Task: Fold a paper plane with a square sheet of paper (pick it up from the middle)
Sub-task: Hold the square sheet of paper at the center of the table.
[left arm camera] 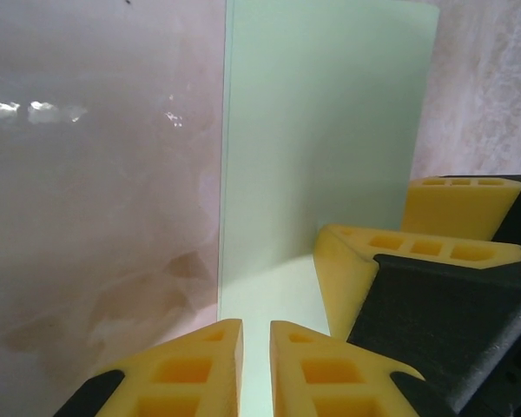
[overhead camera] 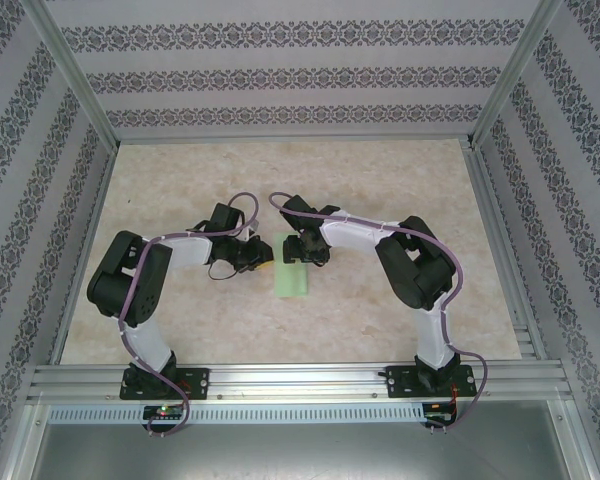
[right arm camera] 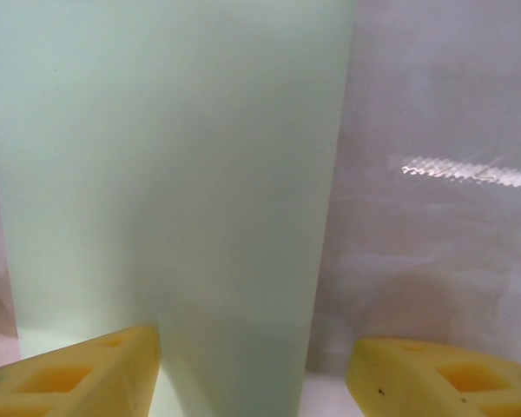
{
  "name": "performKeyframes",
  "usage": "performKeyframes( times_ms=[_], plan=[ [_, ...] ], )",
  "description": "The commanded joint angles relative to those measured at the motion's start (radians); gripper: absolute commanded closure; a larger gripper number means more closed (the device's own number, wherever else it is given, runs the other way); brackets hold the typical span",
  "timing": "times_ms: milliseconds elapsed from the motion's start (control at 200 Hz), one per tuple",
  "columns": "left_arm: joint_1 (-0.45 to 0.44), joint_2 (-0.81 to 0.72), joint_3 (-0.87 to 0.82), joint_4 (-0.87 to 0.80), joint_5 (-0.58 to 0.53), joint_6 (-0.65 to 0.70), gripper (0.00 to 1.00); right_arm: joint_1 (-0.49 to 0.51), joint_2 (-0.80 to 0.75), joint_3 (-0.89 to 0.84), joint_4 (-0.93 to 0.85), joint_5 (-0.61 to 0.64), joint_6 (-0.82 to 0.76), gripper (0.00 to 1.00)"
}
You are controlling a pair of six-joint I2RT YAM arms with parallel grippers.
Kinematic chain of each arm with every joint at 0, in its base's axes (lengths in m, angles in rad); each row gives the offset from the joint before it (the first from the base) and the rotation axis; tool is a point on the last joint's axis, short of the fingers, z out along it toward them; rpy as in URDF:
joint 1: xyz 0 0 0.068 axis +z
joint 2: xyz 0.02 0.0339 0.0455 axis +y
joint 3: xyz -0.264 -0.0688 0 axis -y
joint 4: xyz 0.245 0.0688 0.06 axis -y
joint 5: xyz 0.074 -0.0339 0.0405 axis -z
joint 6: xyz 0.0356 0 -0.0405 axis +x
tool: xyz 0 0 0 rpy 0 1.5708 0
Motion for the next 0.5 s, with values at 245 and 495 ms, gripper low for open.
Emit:
performKeyframes(
  times_ms=[245, 495],
  plan=[
    [-0.027, 0.033, 0.021, 0.046, 0.045, -0.010, 0.88, 0.004, 0.268, -0.095, 0.129, -0.127, 0.010, 0.36],
    [-0.035, 0.058, 0.032, 0.047, 0.060, -0.007, 0.91, 0.004, 0.268, -0.096, 0.127, -0.128, 0.008, 0.36]
  ],
)
